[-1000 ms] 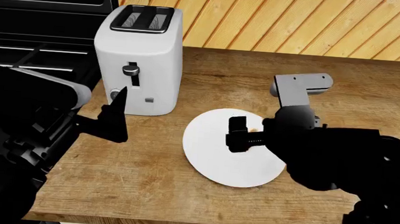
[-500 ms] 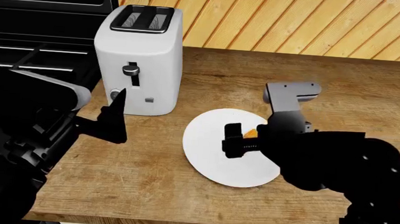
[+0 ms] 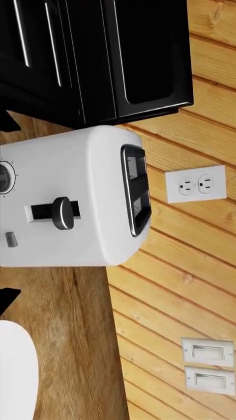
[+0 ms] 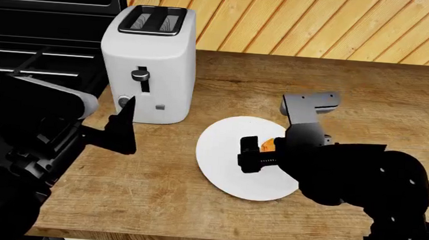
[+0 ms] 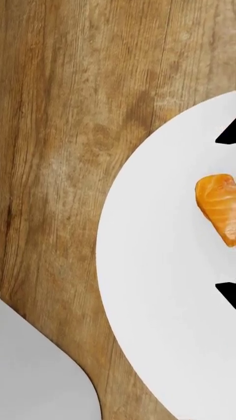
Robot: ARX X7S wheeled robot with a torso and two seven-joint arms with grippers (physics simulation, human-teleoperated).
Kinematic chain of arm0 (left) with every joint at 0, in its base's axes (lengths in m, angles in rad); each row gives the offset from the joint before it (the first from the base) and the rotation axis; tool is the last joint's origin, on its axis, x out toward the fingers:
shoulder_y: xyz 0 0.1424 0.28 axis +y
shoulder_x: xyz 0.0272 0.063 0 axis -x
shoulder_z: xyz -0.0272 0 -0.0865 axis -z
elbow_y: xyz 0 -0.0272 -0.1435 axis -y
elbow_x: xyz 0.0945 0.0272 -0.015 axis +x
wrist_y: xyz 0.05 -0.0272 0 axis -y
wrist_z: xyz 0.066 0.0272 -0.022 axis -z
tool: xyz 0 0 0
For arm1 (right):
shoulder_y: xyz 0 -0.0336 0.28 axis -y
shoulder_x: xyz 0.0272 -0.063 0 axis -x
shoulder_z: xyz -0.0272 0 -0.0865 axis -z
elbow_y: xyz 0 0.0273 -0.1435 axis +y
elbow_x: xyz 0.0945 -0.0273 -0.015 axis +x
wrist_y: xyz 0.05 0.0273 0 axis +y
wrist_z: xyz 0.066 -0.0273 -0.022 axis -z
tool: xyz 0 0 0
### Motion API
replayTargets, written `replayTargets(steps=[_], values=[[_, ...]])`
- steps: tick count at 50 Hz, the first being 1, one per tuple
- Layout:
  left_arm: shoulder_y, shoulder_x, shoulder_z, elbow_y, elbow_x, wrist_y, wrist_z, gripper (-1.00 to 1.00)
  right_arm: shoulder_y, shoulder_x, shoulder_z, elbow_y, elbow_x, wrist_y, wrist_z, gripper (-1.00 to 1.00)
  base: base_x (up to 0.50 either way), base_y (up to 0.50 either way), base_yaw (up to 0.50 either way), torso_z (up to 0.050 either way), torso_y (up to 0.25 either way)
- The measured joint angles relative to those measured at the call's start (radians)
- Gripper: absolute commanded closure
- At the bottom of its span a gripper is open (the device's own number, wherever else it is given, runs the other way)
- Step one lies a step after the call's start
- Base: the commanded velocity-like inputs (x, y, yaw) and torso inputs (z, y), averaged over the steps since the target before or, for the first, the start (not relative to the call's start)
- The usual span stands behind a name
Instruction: Frozen meat rests on a plate on the counter. Retrieve the meat and place it in a pot on a burner. Then turn the burner on.
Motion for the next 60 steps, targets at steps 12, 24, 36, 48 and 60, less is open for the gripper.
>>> replayTargets(steps=[12,24,36,48,60], values=[[0.000,-0.002,0.006,-0.007,0.000,0.005,-0.002,-1.00,0.001,0.008,-0.024,0.017,-0.016,-0.021,-0.021,-1.00,0.00,0.00,0.00,0.000,0.000],[-0.005,-0.004,0.007,-0.007,-0.008,0.001,-0.008,-1.00,0.005,0.013,-0.044,0.031,-0.028,-0.038,-0.041,-1.00,0.00,0.00,0.00,0.000,0.000],[-0.004,-0.007,0.004,-0.004,-0.017,-0.002,-0.015,-1.00,0.007,0.016,-0.063,0.044,-0.037,-0.054,-0.057,-1.00,0.00,0.00,0.00,0.000,0.000],[-0.001,-0.009,0.010,-0.012,-0.016,0.005,-0.015,-1.00,0.009,0.020,-0.081,0.062,-0.049,-0.070,-0.076,-1.00,0.00,0.00,0.00,0.000,0.000],[0.000,-0.011,0.017,-0.016,-0.017,0.008,-0.019,-1.00,0.010,0.025,-0.093,0.067,-0.053,-0.083,-0.083,1.00,0.00,0.00,0.00,0.000,0.000]])
